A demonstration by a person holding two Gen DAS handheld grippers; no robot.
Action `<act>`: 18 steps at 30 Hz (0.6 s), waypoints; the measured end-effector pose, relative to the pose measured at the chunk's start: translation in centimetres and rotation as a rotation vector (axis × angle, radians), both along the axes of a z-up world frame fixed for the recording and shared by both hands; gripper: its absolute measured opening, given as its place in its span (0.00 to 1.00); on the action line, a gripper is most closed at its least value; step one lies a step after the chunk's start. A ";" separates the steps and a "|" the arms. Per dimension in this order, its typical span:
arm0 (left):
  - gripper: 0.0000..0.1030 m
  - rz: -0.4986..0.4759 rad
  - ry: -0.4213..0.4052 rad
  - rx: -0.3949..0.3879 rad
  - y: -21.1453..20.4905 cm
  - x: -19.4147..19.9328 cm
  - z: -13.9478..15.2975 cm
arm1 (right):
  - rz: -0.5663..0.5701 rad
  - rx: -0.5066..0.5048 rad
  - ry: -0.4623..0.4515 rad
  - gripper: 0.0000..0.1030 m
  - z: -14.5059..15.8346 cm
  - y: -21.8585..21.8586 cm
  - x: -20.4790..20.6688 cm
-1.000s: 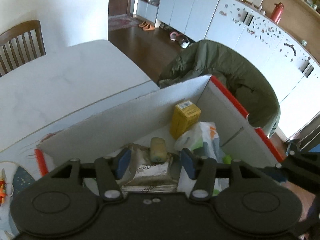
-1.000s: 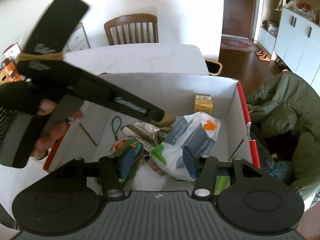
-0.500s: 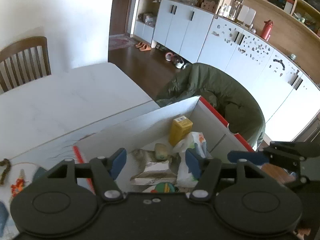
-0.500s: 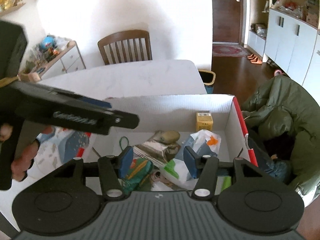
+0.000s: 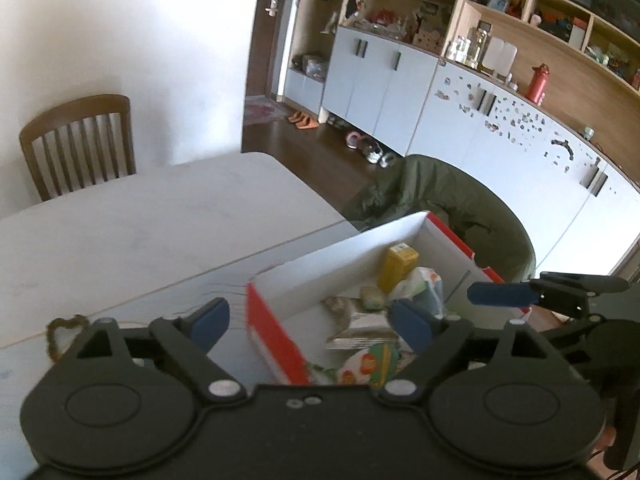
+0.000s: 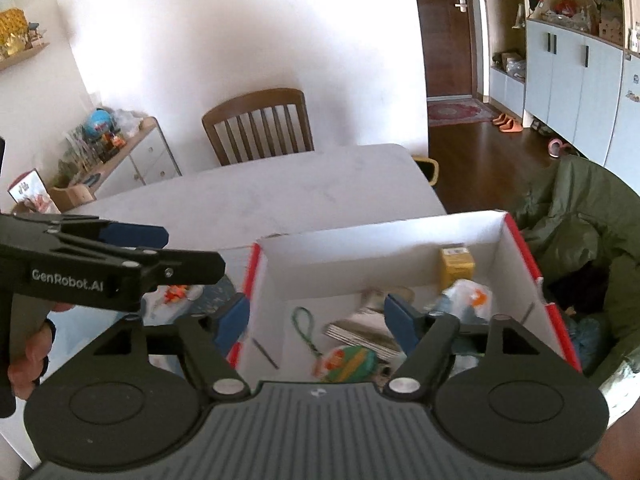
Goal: Organize objects
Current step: 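Move both empty tools back to the blue mat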
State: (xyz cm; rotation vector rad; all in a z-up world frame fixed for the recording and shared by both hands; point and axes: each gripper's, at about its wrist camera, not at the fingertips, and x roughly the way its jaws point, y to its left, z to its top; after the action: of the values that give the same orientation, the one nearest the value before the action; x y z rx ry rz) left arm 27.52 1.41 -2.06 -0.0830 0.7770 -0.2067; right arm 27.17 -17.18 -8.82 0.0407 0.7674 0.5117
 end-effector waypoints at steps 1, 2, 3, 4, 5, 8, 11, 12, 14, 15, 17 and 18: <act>0.89 0.005 -0.005 -0.003 0.6 -0.3 0.2 | 0.002 0.007 -0.004 0.75 0.2 0.5 -0.2; 0.90 0.011 -0.010 -0.009 1.2 -0.5 0.3 | 0.003 0.011 -0.009 0.76 0.3 1.0 -0.4; 0.92 0.020 -0.013 -0.016 1.8 -0.8 0.5 | -0.002 0.015 -0.016 0.76 0.5 1.5 -0.6; 0.95 0.029 -0.017 -0.019 2.5 -1.0 0.7 | -0.007 0.020 -0.026 0.76 0.6 2.0 -0.8; 0.97 0.036 -0.023 -0.019 3.0 -1.2 0.8 | -0.007 0.025 -0.030 0.76 0.7 2.5 -0.9; 0.99 0.059 -0.047 -0.002 4.5 -2.0 1.1 | -0.005 0.037 -0.033 0.77 0.9 3.9 -1.2; 0.99 0.073 -0.065 -0.002 6.1 -2.8 1.4 | -0.001 0.047 -0.038 0.79 1.1 5.3 -1.6; 0.99 0.080 -0.070 -0.003 6.7 -3.1 1.5 | 0.003 0.051 -0.039 0.80 1.2 5.7 -1.7; 0.99 0.089 -0.077 -0.009 7.9 -3.6 1.6 | 0.012 0.057 -0.040 0.81 1.3 6.7 -2.0; 0.99 0.095 -0.081 -0.011 8.5 -3.9 1.7 | 0.016 0.059 -0.041 0.81 1.3 7.2 -2.2; 1.00 0.113 -0.090 -0.006 9.5 -4.3 1.7 | 0.028 0.062 -0.042 0.82 1.4 8.3 -2.4; 1.00 0.123 -0.094 -0.002 10.1 -4.5 1.7 | 0.032 0.061 -0.042 0.82 1.5 8.9 -2.5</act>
State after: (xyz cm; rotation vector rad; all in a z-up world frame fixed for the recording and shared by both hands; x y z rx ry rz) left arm 23.04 11.46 -0.40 -0.1219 0.6761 -0.0935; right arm 24.62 -8.29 -7.37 0.0739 0.7121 0.5649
